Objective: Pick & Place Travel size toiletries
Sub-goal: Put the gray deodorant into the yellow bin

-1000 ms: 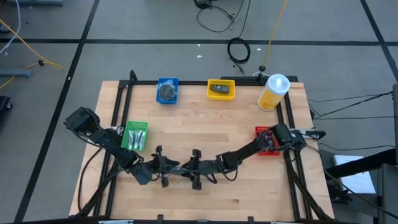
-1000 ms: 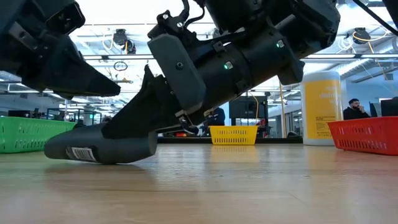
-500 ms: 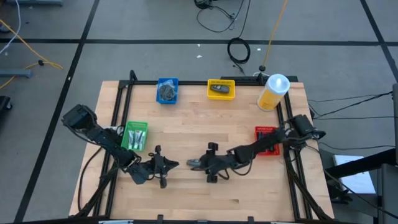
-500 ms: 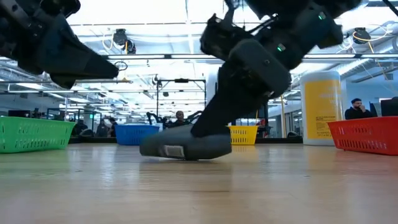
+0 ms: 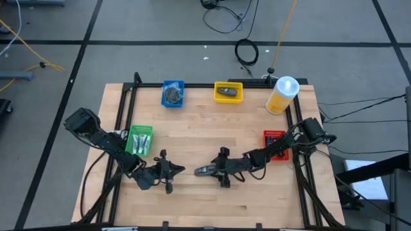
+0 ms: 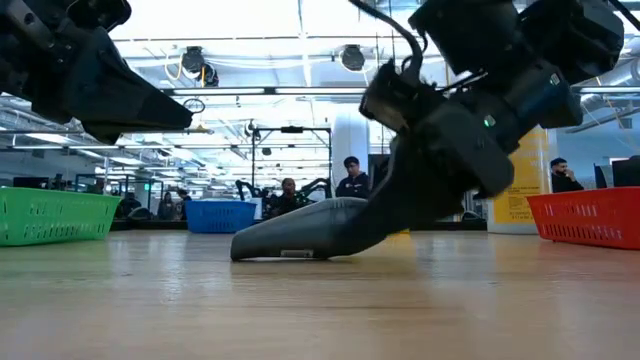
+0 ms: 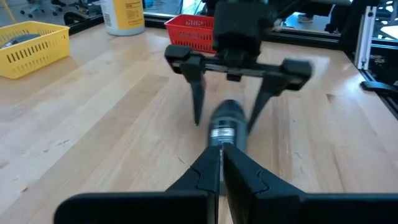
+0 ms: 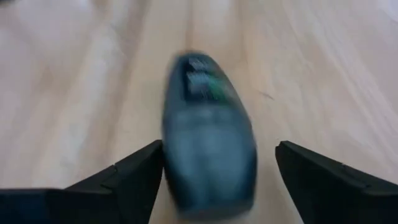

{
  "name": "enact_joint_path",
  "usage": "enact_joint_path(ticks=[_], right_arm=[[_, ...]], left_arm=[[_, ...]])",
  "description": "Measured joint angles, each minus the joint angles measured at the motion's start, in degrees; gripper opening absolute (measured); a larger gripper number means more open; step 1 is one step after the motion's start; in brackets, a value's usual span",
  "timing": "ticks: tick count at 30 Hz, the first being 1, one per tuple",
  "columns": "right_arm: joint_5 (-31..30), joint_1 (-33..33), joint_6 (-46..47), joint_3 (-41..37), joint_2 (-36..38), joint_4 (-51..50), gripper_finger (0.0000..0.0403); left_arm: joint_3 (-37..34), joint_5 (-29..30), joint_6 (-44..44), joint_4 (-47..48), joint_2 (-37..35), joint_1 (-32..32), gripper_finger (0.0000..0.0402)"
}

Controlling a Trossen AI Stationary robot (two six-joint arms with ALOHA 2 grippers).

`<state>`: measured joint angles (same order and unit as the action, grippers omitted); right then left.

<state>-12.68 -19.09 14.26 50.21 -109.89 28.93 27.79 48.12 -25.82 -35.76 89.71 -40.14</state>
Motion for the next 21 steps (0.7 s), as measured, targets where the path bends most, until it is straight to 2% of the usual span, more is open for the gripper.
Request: enact_joint_path(ticks=[5,12,17,21], right_arm=[[-2.2,-0.1,-3.3,-0.2,0.0,0.4,0.028],[-2.1,0.4,-6.1,-0.1,0.0,1.3,0.0198],[-2.5,0.7,-6.9,-0.1,1.3,-0.5,0.0196],[-7.4,1.4,-6.5,0.0,9.2,-11.4,0.0196]], left_arm=[[0.0,0.0,0.0,0.0,0.0,0.0,0.0017],[0.0,0.0,0.1,0.1,0.0,0.0,0.0017],[0.0,0.0,0.0,0.2,0.0,0.0,0.0017],[0.0,0.0,-0.1,0.2,0.0,0.0,0.0017]])
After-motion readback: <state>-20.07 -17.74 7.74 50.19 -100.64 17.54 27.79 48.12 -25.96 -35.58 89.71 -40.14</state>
